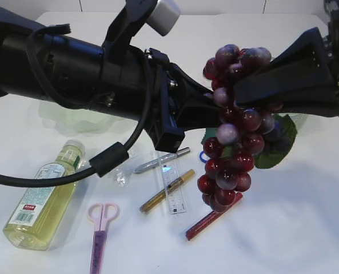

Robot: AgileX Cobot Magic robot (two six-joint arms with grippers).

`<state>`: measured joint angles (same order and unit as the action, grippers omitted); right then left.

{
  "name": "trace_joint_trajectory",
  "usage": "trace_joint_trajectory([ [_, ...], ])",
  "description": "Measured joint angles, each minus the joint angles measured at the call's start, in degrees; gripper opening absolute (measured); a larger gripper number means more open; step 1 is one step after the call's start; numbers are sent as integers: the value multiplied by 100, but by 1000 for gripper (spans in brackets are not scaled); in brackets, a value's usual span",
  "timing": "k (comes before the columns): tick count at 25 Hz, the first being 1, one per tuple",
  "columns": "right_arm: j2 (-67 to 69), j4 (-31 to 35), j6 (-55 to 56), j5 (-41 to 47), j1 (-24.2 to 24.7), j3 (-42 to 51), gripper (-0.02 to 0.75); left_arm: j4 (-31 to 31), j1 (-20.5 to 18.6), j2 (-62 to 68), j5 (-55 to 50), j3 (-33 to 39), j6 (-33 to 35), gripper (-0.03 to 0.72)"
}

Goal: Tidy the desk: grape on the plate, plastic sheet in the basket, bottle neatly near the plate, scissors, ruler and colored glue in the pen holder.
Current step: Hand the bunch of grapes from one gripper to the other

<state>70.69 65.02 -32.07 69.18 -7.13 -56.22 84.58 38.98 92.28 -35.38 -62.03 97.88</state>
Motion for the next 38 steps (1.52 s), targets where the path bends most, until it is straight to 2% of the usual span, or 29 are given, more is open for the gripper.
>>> trace_joint_trajectory([
  [5, 0, 12, 0, 0, 0, 0, 134, 0, 0, 0, -114, 0, 0, 107],
  [25, 0, 45, 0, 0, 0, 0, 134, -44, 0, -22, -150, 0, -148, 121],
  [38, 0, 45, 0, 0, 0, 0, 135, -44, 0, -22, -150, 0, -148, 87],
])
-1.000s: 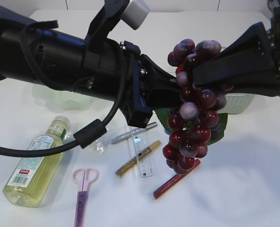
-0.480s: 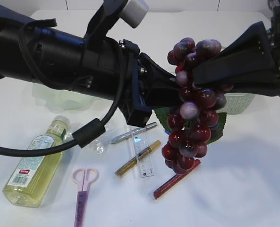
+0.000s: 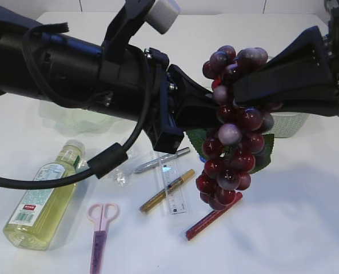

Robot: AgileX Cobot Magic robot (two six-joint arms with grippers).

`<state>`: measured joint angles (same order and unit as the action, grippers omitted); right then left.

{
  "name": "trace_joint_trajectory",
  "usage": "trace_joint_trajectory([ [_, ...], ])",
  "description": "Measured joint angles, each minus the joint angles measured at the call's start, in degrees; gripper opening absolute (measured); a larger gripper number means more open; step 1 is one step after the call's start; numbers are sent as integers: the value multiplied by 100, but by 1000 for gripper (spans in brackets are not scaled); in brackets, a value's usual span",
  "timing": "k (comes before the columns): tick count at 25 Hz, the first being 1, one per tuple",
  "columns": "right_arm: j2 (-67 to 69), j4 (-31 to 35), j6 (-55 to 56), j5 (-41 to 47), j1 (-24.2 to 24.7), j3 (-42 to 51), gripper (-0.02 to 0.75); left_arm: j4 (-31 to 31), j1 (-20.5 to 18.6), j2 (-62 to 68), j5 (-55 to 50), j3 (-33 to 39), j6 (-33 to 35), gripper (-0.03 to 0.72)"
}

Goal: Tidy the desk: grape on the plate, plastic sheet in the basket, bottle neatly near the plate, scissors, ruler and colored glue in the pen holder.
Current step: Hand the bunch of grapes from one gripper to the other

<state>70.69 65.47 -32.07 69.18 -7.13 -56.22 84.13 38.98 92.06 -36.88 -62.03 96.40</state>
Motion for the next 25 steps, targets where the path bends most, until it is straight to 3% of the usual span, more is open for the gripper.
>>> trace_joint_trajectory([
  [12, 0, 3, -41, 18, 0, 0, 251, 0, 0, 0, 0, 0, 0, 86],
  [21, 0, 23, -115, 32, 0, 0, 267, 0, 0, -31, 30, 0, 0, 86],
  [25, 0, 47, -139, 32, 0, 0, 317, 0, 0, -99, 68, 0, 0, 86],
])
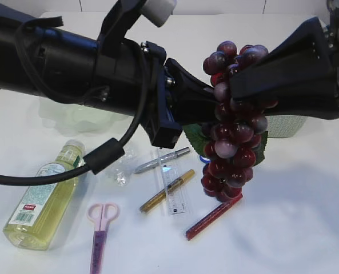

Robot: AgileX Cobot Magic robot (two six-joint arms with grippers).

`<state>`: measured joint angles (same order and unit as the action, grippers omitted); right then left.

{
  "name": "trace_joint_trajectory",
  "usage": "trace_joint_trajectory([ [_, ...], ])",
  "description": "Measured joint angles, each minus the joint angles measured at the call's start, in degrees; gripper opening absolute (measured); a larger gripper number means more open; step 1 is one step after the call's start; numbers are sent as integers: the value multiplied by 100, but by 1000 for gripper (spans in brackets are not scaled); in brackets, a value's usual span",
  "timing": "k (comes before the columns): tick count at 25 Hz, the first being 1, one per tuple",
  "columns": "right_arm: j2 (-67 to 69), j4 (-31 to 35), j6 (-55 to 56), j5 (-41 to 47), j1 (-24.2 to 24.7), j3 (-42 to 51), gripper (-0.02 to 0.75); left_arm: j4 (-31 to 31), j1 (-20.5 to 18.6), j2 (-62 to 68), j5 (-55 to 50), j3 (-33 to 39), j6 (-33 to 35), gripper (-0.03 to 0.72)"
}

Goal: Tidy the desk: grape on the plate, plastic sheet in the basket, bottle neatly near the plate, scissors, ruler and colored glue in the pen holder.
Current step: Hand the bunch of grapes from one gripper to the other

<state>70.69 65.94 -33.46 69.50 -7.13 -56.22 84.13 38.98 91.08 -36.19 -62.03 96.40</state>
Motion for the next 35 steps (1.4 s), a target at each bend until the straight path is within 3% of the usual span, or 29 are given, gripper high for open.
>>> trace_joint_trajectory([
  [9, 0, 0, -8, 0, 0, 0, 403, 0, 0, -25, 56, 0, 0, 85],
  [15, 0, 0, -8, 0, 0, 0, 522, 0, 0, -25, 116, 0, 0, 85],
  [35, 0, -176, 97, 0, 0, 0, 543, -49, 0, -69, 274, 0, -22, 85],
])
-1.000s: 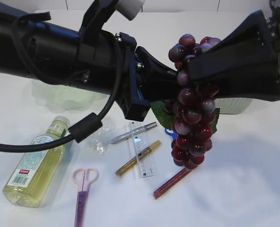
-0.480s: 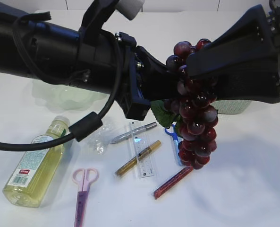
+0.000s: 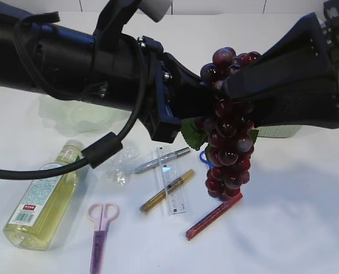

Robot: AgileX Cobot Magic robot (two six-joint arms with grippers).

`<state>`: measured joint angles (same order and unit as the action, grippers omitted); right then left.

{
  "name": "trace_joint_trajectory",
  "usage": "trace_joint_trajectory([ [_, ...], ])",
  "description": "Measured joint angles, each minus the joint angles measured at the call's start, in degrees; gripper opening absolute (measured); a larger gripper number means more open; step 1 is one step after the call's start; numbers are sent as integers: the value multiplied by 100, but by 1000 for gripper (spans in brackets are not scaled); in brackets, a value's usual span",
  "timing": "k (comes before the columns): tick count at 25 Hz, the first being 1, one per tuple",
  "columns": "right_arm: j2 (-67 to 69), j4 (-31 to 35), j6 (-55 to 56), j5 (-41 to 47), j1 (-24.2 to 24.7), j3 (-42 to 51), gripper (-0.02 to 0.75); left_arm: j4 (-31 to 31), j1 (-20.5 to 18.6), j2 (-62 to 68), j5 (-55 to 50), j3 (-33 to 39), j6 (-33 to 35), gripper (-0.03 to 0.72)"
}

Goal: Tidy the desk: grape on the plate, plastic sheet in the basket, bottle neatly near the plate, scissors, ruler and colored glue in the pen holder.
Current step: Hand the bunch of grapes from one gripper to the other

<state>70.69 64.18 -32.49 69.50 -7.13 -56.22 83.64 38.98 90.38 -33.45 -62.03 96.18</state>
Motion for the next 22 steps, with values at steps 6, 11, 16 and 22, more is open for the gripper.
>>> trace_joint_trajectory([
  [6, 0, -33, 76, 0, 0, 0, 543, -53, 0, 0, 0, 0, -76, 84],
  [11, 0, -45, 89, 0, 0, 0, 543, -92, 0, 0, 0, 0, -93, 84],
  [16, 0, -190, 130, 0, 0, -50, 543, -105, 4, 0, 0, 0, -102, 84],
  [22, 0, -1012, 419, 15, 0, -567, 544, -105, 4, 0, 0, 0, -115, 84],
])
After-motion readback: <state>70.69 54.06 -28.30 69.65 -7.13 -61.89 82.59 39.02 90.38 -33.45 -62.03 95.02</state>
